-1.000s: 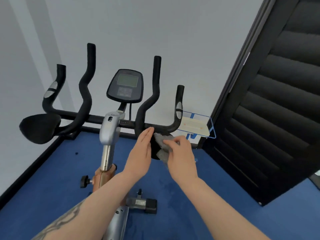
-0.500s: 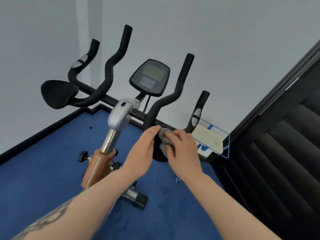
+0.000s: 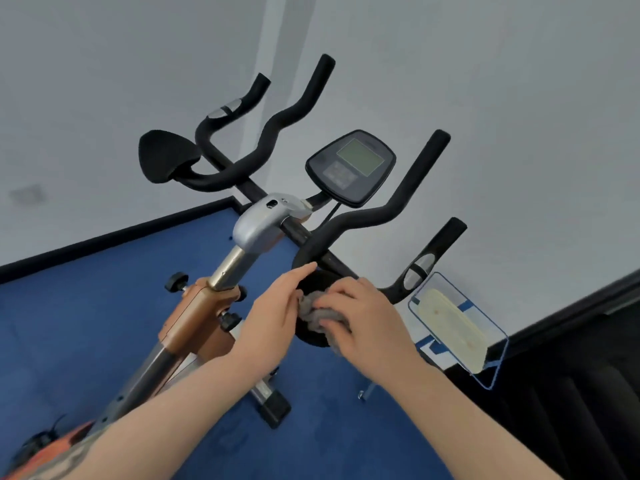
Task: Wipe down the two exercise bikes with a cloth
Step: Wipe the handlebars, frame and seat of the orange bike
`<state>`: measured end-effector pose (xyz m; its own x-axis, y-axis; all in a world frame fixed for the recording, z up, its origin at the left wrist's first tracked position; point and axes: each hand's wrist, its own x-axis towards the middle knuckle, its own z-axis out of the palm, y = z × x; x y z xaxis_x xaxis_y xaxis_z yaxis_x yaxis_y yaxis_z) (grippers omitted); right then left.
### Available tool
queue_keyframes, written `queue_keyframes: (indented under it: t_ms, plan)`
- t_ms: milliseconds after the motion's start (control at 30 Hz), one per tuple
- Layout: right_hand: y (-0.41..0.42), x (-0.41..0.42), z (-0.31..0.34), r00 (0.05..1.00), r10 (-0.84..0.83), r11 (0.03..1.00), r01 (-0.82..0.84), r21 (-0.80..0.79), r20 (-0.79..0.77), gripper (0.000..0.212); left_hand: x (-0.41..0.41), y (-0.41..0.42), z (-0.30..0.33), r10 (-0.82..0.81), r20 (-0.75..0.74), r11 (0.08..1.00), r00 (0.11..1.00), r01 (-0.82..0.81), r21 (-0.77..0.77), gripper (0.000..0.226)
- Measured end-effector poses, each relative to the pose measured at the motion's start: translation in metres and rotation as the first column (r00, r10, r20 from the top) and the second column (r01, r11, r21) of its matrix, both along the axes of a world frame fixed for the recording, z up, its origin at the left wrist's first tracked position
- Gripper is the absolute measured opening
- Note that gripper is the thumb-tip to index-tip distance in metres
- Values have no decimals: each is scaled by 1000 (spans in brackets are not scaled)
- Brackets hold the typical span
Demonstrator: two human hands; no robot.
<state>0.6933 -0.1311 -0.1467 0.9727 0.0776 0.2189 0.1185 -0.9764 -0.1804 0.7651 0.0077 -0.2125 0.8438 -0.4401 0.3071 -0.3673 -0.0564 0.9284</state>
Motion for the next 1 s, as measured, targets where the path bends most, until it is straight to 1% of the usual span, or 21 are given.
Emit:
queue_keyframes:
  t_ms: [100,133,233,267,300,333,367,400,467,533,567,667,700,800,833,867,933,1000]
  plan:
    - [-13,13,7,997,-54,998,51,47,60,24,-3,0,-3,101,-49,994,994,-102,-28,45]
    - [-11,12,7,998,-28,999,25,47,54,24,-6,1,-4,133,-67,990,989,-136,-46,43]
    - [-5,8,5,976,196,979,-201,-43,-94,24,-17,7,-7,213,-106,974,971,-220,-54,40]
    - [-7,13,10,965,238,968,-245,-56,-107,24,-20,8,-8,232,-121,970,965,-239,-51,38]
    - [-11,22,15,965,254,965,-257,-53,-59,24,-22,8,-8,241,-155,965,958,-253,-66,36]
    - [-13,29,18,968,250,968,-249,-41,13,25,-24,7,-7,238,-210,958,948,-264,-110,35]
    - [-14,34,21,972,231,973,-230,-29,51,27,-26,5,-6,225,-276,945,934,-279,-173,35]
    - [-13,34,21,973,229,973,-229,-16,41,30,-28,3,-4,203,-344,927,917,-293,-236,37]
    - [-13,28,15,944,323,945,-326,-30,-74,31,-31,2,-2,131,-466,891,875,-310,-332,40]
    - [-16,28,16,875,437,878,-465,-112,-208,28,-31,3,-1,99,-541,868,835,-338,-364,42]
    - [-18,34,19,858,461,858,-496,-133,-224,26,-31,3,-1,101,-561,859,821,-357,-368,42]
    - [-13,46,24,872,465,866,-484,-125,-153,23,-32,-2,0,118,-598,825,793,-413,-386,40]
    - [-9,43,22,864,473,863,-493,-106,-172,23,-34,-2,0,123,-603,820,788,-422,-385,39]
    - [-20,34,24,775,520,810,-581,-81,-359,22,-36,-1,-1,110,-586,829,803,-400,-392,36]
    - [-29,37,30,754,507,813,-579,-60,-417,22,-36,0,0,104,-578,834,809,-387,-392,35]
    - [-36,41,37,754,485,831,-555,-34,-443,22,-37,1,2,103,-567,840,817,-377,-391,35]
    - [-42,46,42,792,469,861,-509,1,-391,23,-38,-1,3,116,-551,842,827,-376,-387,34]
    - [-36,38,33,818,473,865,-502,-6,-328,24,-40,-5,2,136,-560,843,817,-392,-368,33]
